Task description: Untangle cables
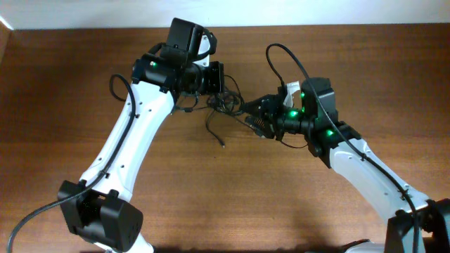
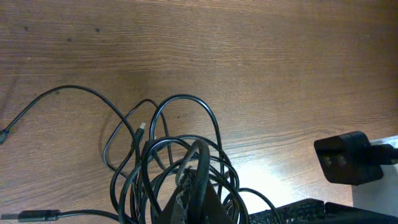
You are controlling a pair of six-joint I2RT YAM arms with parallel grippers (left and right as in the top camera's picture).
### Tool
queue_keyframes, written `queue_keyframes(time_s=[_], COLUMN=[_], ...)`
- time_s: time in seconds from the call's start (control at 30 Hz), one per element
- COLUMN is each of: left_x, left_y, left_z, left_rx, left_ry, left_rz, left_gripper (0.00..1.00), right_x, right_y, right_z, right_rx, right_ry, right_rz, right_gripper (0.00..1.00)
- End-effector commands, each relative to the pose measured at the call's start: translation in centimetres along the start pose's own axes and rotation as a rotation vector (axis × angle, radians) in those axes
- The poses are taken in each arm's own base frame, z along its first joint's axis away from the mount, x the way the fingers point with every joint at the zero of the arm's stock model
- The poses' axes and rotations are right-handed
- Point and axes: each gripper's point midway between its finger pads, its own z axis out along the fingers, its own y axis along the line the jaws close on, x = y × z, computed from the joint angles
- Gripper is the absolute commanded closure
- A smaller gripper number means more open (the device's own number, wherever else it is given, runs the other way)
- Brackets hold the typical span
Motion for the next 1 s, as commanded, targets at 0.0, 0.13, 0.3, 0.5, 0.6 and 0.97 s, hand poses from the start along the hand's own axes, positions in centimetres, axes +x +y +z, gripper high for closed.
queue_keyframes(time_s=[0.0, 0.13, 0.3, 0.5, 0.6, 0.97], left_x=[-0.4, -0.2, 0.0, -3.2, -5.1, -7.2], left_y=[-0.2, -0.9, -2.2, 5.2, 9.4, 16.0], left_z=[-0.6, -0.6, -0.7, -1.8, -3.4, -8.7], left_rx=[0.001, 0.039, 0.116, -0.126, -0.169, -0.485], left_ry=[-0.019, -0.007, 0.007, -0.113, -0.176, -0.269], left_rz=[0.022, 0.021, 0.026, -0.052, -0.129, 0.085], left_gripper=[1.00, 1.00, 1.00, 1.00, 1.00, 1.00], right_x=[-0.6, -2.0, -2.9, -3.6, -4.2, -3.4], right_y=[0.7, 0.6, 1.5, -3.0, -4.0, 4.4], right_z=[0.3, 0.3, 0.1, -2.6, -9.4, -30.8], right_rx=[-0.015, -0.004, -0.029, 0.212, 0.452, 0.967], right_ry=[-0.025, -0.103, -0.153, -0.210, -0.344, -0.717], right_rz=[-0.012, 0.002, -0.046, -0.276, -0.390, -0.503], right_gripper=[0.62, 0.65, 0.91, 0.96, 0.96, 0.96])
